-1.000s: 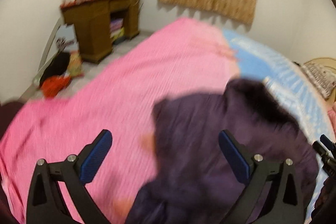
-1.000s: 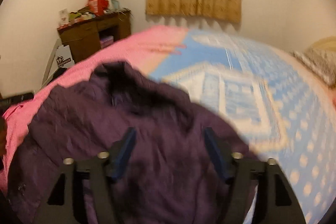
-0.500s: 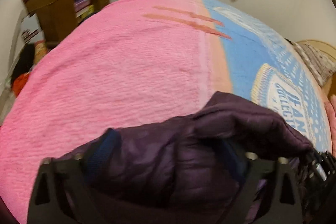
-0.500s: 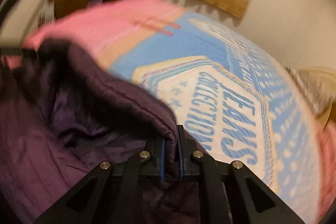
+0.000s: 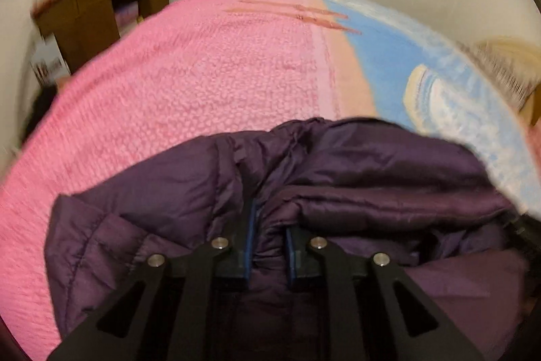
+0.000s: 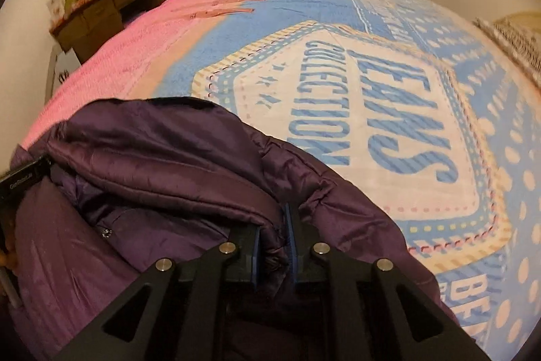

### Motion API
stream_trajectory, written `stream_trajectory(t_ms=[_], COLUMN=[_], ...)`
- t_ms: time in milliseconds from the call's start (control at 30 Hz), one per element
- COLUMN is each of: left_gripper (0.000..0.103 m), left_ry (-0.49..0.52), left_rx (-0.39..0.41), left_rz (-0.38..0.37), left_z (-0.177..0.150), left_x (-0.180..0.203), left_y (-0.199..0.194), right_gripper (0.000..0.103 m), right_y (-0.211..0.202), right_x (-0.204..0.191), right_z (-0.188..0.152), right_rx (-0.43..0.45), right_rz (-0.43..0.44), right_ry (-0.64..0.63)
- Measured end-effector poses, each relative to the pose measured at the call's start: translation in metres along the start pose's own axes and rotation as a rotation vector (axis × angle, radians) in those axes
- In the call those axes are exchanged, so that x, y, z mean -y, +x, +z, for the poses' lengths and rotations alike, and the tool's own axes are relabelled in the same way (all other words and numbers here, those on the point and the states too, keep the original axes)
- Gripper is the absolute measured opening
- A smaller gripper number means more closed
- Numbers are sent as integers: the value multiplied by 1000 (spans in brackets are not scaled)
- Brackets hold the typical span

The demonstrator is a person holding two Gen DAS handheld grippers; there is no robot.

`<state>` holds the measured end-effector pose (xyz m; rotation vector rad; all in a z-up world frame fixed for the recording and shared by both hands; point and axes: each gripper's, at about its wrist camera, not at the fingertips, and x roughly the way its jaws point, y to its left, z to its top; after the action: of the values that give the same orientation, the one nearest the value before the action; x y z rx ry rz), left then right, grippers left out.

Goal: Fold large clothes
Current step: 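Grasp the jacket hem with both grippers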

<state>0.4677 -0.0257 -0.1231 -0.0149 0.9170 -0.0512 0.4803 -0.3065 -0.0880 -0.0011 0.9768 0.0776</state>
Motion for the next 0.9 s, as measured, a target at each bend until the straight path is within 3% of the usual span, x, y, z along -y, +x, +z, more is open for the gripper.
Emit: stream_trajectory(t_ms=[100,167,233,333,433,500,600,667,733,800,900], left_gripper=[33,60,79,81,84,90,82,63,70,71,74], left_ry=[83,105,115,135,89,41,8,27,33,-4,-9], left_rx=[-9,-10,31,115,236,292,205,87,22,52,48], left_rz=[53,21,1,-6,-35,-52,-58,-7,35,4,21], left_z=[0,-1,-5,0,30,51,64,53,30,13,15], left_x=[12,4,-9,-23,-23,-14,8,19,17,10,10], left_y=[-12,-33,-60,-97,-120,-119,-75,-30,2,10,12], right_gripper=[27,32,44,47,47,29,28,28,29,29,29], right_y=[-7,-26,-48,-91,-116,-114,-77,-39,7,8,5], right_x=[1,6,13,22,11,-9,-41,-54,-54,-44,-46], right_z=[0,-7,-14,-16,3,21,43,42,27,17,16], right_rx=[-13,-11,26,145,263,278,195,125,-15,47,63], right_rz=[15,36,18,15,75,58,106,48,66,129,117], right_ry=[-34,-61,-73,-53,-30,-34,-37,-72,-85,-24,-37])
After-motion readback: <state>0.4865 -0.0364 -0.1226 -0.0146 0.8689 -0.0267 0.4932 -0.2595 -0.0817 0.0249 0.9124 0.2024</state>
